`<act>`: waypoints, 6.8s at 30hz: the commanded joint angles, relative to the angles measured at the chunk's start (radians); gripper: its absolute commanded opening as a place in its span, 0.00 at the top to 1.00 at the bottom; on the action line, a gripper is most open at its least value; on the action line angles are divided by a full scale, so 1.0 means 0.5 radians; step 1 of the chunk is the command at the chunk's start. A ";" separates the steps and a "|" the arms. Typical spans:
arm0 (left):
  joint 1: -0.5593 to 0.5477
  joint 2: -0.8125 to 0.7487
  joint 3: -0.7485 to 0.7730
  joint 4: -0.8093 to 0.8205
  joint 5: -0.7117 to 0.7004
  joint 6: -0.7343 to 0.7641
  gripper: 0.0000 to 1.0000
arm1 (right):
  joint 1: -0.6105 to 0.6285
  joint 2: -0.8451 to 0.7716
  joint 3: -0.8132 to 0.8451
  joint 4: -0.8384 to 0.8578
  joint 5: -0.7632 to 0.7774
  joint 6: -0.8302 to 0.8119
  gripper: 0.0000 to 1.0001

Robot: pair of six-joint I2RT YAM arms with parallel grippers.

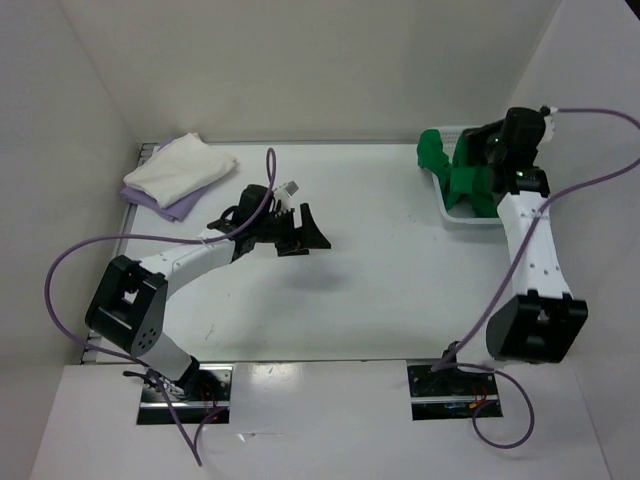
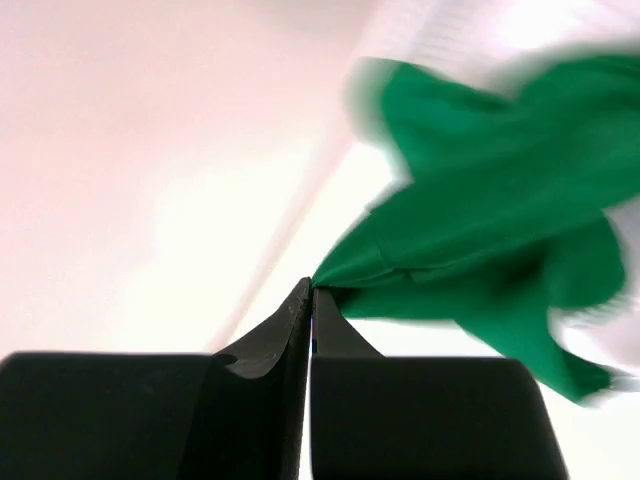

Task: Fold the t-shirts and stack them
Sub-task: Grab crumpled tshirt from bin with the right arm, then move the tshirt to the center of the board, then flatten out the tshirt

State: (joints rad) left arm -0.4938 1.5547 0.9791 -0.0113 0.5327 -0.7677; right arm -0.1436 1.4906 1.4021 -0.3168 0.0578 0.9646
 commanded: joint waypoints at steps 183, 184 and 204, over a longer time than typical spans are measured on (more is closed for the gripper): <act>1.113 -1.008 -1.136 -0.484 -0.541 -0.483 0.38 | 0.609 0.931 -0.433 0.487 -0.569 -0.429 0.89; 1.113 -1.008 -1.136 -0.484 -0.568 -0.483 0.42 | 0.609 0.897 -0.433 0.486 -0.570 -0.429 0.95; 1.153 -0.732 -0.890 -0.330 -0.740 -0.333 0.82 | 0.609 -0.512 0.193 -0.805 -0.520 -0.776 1.00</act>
State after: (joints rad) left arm 0.0681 1.1664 0.5026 -0.2039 0.1791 -0.9630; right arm 0.1673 1.2617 1.3506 -0.5945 -0.1940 0.6250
